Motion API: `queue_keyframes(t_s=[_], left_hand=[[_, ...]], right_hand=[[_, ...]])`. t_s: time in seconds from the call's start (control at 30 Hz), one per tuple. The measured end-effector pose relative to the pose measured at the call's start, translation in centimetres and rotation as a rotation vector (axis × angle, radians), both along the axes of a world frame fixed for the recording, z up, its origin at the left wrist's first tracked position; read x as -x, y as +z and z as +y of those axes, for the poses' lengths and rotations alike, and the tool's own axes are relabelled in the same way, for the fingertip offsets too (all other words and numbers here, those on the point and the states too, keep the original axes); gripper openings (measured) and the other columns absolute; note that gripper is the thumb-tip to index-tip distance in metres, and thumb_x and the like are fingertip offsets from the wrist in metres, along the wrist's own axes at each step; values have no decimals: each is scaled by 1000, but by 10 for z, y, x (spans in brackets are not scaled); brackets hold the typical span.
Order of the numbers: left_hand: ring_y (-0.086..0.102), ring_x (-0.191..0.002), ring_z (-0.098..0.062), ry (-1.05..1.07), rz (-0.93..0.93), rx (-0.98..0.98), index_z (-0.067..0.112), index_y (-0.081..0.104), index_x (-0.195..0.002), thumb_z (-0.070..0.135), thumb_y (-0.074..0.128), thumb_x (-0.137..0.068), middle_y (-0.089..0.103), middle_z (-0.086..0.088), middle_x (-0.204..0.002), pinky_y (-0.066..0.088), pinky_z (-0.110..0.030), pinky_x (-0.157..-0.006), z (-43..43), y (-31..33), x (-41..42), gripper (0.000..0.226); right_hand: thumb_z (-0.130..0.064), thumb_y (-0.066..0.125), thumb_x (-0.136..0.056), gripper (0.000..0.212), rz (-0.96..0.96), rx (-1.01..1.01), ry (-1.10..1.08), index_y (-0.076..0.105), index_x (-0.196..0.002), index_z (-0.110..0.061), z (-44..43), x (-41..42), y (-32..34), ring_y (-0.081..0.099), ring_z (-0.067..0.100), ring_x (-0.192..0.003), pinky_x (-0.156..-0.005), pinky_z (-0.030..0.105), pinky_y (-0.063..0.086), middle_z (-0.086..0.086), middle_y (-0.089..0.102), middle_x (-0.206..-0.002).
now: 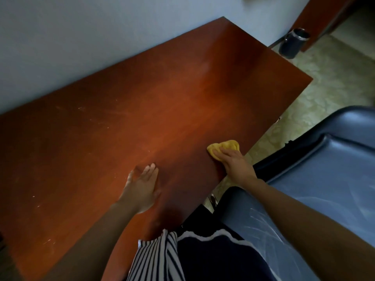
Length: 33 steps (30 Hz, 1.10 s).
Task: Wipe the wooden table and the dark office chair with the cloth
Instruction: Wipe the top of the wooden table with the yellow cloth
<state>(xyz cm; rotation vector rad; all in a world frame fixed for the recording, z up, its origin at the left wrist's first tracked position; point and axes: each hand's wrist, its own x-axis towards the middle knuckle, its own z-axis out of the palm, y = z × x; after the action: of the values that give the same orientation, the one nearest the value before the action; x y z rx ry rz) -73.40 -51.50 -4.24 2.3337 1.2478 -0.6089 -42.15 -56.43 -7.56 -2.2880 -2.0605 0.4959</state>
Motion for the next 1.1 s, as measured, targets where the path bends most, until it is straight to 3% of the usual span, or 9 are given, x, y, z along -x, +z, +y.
queue_keyframes(t_s=[0.23, 0.33, 0.5, 0.67, 0.8, 0.93, 1.1], left_hand=[[-9, -146, -13, 10, 30, 8, 15, -7, -151, 42, 28, -100, -14, -1, -158, -7, -48, -115, 2, 1, -4, 67], [-11, -145, -13, 24, 53, 9, 16, -8, -151, 42, 28, -100, -15, 0, -158, -7, -48, -115, -1, 2, -6, 68], [-9, -145, -11, 31, 82, -25, 17, -6, -151, 42, 30, -100, -13, 2, -159, -6, -47, -115, -2, 7, -9, 67], [-7, -146, -10, 4, 104, -43, 18, -4, -152, 42, 29, -100, -11, 2, -159, -6, -47, -115, 2, 9, -8, 66], [-4, -146, -11, 7, 86, -74, 18, -1, -152, 41, 29, -100, -7, 1, -160, -5, -44, -116, 4, 8, -9, 64], [-6, -146, -11, 44, 52, -74, 18, -1, -152, 41, 28, -101, -8, 1, -159, -7, -41, -116, 1, 4, -11, 63], [-3, -146, -8, 141, -35, -128, 22, 6, -152, 39, 29, -100, -2, 8, -160, 0, -39, -117, -4, -2, -11, 60]], right_hand=[[-20, 33, -103, 44, -5, 117, -274, 31, -146, -24, 75, 8, 16, 23, 33, -139, -105, 49, 35, 8, 26, -154], [-18, 37, -101, 52, -36, 139, -321, 23, -149, -29, 83, 44, 16, 15, 31, -142, -110, 54, 22, 1, 18, -157], [-20, 37, -98, 54, -58, 12, -28, 25, -149, -35, 57, 93, 2, 17, 23, -142, -113, 49, 14, -5, 21, -157], [-23, 35, -96, 49, 51, 11, 463, 39, -144, -32, 12, 88, -6, 23, 22, -143, -114, 44, 12, -3, 33, -153], [-13, 65, -85, 52, 42, -100, 754, 55, -133, -29, -9, 45, 1, 45, 25, -132, -106, 49, 32, -2, 50, -142], [0, 64, -81, 75, 2, 64, 798, 40, -143, -34, -4, -2, 8, 27, 19, -143, -111, 43, 23, -9, 31, -153], [-8, 56, -92, 67, -77, 96, 740, 31, -146, -38, 27, -35, 14, 22, 14, -144, -108, 33, 20, -13, 23, -155]])
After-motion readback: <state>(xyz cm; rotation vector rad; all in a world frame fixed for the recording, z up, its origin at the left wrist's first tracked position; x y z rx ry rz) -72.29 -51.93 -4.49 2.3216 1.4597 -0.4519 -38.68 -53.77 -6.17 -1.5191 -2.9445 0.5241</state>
